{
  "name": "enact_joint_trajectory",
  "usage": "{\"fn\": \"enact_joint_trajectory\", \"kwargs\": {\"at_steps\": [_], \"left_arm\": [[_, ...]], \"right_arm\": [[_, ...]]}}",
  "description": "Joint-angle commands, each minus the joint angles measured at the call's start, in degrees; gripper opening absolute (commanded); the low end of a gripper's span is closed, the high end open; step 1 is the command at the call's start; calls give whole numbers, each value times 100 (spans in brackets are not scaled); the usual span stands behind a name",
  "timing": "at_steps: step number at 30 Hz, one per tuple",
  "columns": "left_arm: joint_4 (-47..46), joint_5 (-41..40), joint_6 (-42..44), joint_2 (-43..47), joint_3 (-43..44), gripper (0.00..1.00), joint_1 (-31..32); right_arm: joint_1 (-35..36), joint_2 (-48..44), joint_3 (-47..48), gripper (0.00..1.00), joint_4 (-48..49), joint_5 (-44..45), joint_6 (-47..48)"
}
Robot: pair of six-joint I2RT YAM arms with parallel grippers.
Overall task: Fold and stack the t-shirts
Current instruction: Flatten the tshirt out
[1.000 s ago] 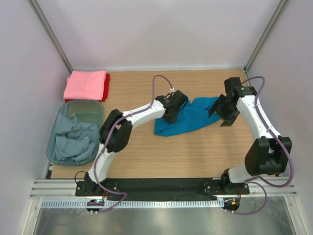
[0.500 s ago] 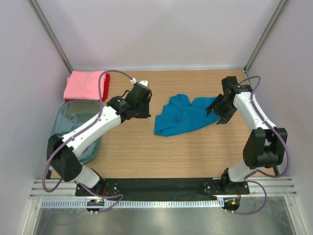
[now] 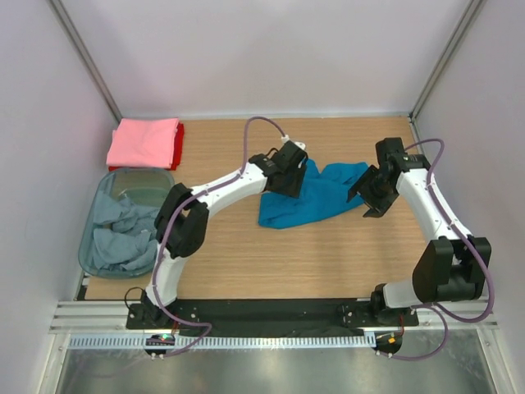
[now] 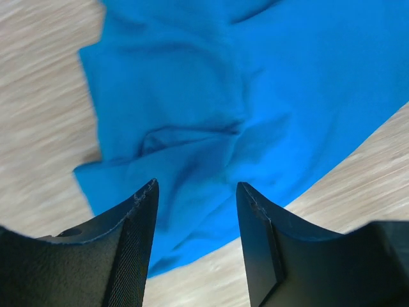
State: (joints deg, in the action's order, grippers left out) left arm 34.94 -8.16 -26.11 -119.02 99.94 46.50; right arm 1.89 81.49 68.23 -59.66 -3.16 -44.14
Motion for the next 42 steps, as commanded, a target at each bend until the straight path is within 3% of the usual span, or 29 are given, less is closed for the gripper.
{"fn": "enact_joint_trajectory", "kwargs": {"at_steps": [1,6,9,10,11,12,14,19,23,27,31,37,39,42], "left_arm": [[4,122,273,-375,578,54,201],[30,175,308,-727,746,53,281],[39,175,361,-754,641,46,307],[48,96,352,-728,597,41,316],[83,17,343,-710,562,23,307],[136,-131,317,-684,553,13,316],[408,-587,308,-492,579,0,316],[1146,-1240,36,720,370,0,290],[1164,-1284,-560,2423,-1305,0,149],[1331,-1381,-983,3443,-2624,0,8],[1638,-1530,-1335,4114,-3453,0,-141],[2131,-1601,-1669,4397,-4008,0,-606],[2306,-1496,-1731,4344,-3983,7,-738],[2159,-1267,-1565,4282,-3728,35,-765]], "right_arm": [[13,-221,33,67,-81,-27,-25],[13,-283,191,68,-169,34,63],[4,-301,138,68,-143,35,55],[13,-301,130,67,-134,35,29],[13,-292,103,68,-116,17,28],[13,-301,103,67,-73,8,20],[4,-274,103,68,-81,-1,-7],[4,-204,138,68,-28,166,-42],[4,-2,156,67,200,210,-138],[-4,340,226,67,305,482,-183],[4,481,139,67,516,518,-314],[4,657,86,67,604,790,-227],[-4,675,77,67,596,826,-227],[4,657,138,67,570,782,-244]]}}
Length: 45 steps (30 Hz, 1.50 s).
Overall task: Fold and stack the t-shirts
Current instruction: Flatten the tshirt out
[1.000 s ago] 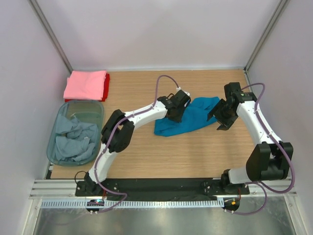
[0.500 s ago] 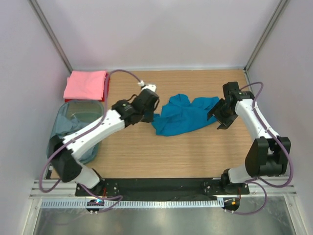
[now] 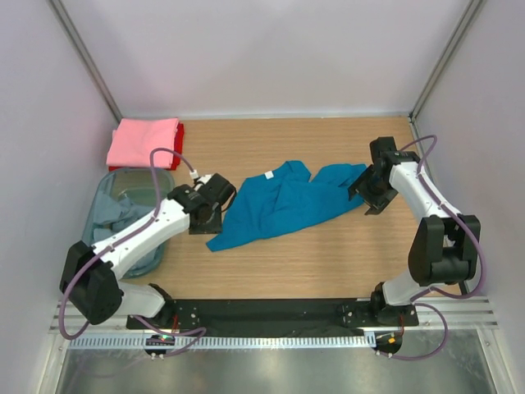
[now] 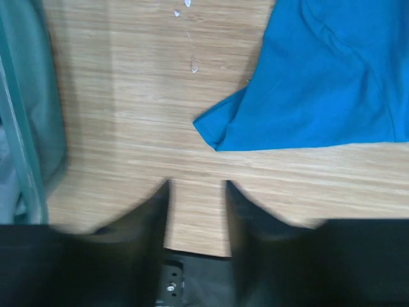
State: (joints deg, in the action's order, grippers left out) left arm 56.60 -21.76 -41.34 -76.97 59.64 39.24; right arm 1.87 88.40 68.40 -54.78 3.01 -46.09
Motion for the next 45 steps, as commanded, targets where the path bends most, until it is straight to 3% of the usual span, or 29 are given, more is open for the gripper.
{"fn": "enact_joint_trajectory", "kwargs": {"at_steps": [1,4,9,15,18,21,24,31,37,45], "left_arm": [[-104,154,107,42,520,49,-57],[-702,698,503,-203,855,56,-302],[-1151,1612,829,-1494,1831,54,-856],[-924,2141,1162,-3032,3069,51,-1235],[-677,2114,1321,-3201,3221,51,-1252],[-484,2350,1383,-3123,3063,51,-1253],[-395,2466,1489,-2676,2371,51,-1252],[-816,2545,1462,-1549,559,54,-1244],[-1027,2562,1550,-1936,584,55,-1244],[-1213,2703,1577,-2384,760,55,-1244]], "right_arm": [[-2,-51,138,67,91,157,-41],[-2,-104,182,67,73,113,73],[-2,80,437,67,47,183,302],[-2,546,1113,67,-41,69,477],[-2,740,1193,67,-41,-230,574],[-2,793,1053,67,-41,-230,609],[-2,740,606,67,99,-573,618],[-2,801,147,70,704,-415,697],[-55,1030,577,70,592,339,426],[-292,1381,937,71,539,420,-252]]}}
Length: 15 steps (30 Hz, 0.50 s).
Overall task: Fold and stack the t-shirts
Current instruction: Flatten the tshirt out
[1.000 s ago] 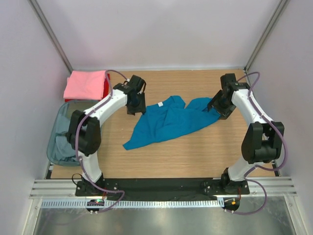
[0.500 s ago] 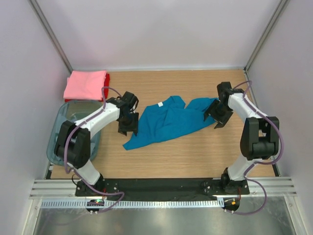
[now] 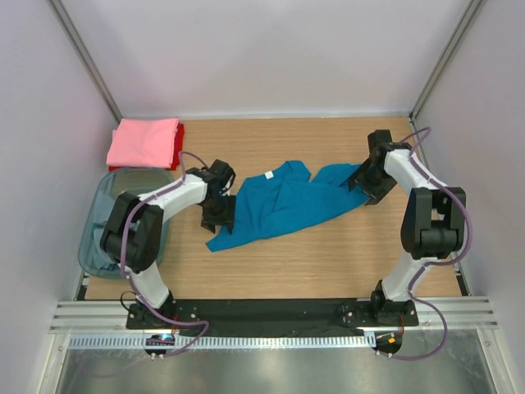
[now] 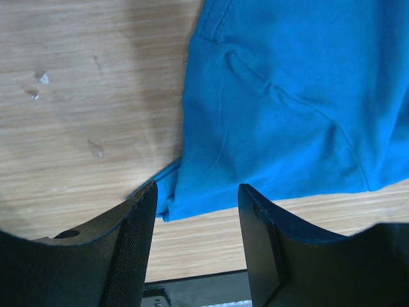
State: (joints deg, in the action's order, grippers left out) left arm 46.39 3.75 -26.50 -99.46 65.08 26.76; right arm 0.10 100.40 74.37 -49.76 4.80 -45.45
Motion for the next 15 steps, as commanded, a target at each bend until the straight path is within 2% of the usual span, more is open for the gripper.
{"fn": "enact_joint_trajectory", "kwargs": {"at_steps": [1,8,10,11,12,13,14,15], "left_arm": [[-157,187,101,-222,294,55,-4],[-271,424,137,-399,347,51,-4],[-271,477,93,-460,383,37,4],[-254,512,84,-486,461,27,13],[-219,582,66,-495,505,10,4],[-131,644,40,-504,567,4,4],[-87,688,5,-469,724,0,4],[-34,758,-30,-417,786,0,4]], "right_arm": [[-150,295,376,71,45,267,-306],[-282,656,447,71,247,417,-192],[-282,726,456,71,300,408,-201],[-291,761,482,68,300,408,-192],[-291,814,534,62,283,356,-192],[-291,832,587,55,248,355,-183],[-291,823,709,39,186,355,-131],[-291,754,780,31,29,390,-70]]}}
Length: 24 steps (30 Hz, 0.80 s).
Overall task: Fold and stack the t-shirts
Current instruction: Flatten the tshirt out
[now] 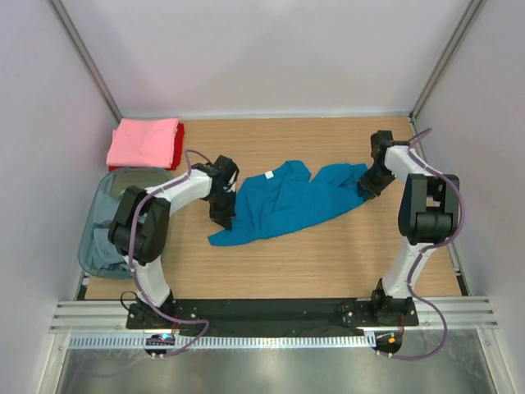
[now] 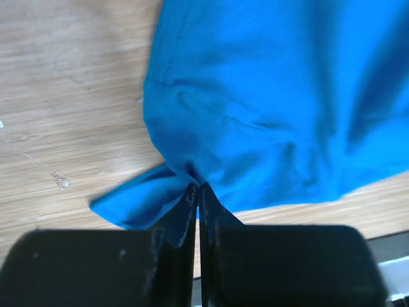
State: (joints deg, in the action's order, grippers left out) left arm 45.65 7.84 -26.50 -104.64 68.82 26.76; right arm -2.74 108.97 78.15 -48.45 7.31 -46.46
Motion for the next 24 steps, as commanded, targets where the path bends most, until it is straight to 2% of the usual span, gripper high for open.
{"fn": "enact_joint_trajectory", "kwargs": {"at_steps": [1,4,12,16,17,18,20,24], "left_arm": [[93,368,-83,180,474,0,4],[85,429,-338,601,598,0,4],[664,289,-671,1586,1028,0,4],[1015,105,-1040,2052,1239,0,-5],[1025,95,-1067,2070,1274,0,-13],[1051,78,-1076,2070,1292,0,-13],[1086,-97,-1111,1992,1283,0,-31],[1078,-116,-1077,1825,1353,0,-215]], "right_arm": [[-7,-182,455,26,-173,156,101],[-7,-604,561,1,-551,454,321],[-7,-2080,815,1,-1552,780,488],[-7,-2748,808,1,-1581,589,471],[-7,-2923,703,4,-1511,448,462],[-7,-2977,406,12,-1318,177,427],[-7,-3004,10,37,-1159,26,208],[-7,-2716,-413,52,-606,-63,-56]]}}
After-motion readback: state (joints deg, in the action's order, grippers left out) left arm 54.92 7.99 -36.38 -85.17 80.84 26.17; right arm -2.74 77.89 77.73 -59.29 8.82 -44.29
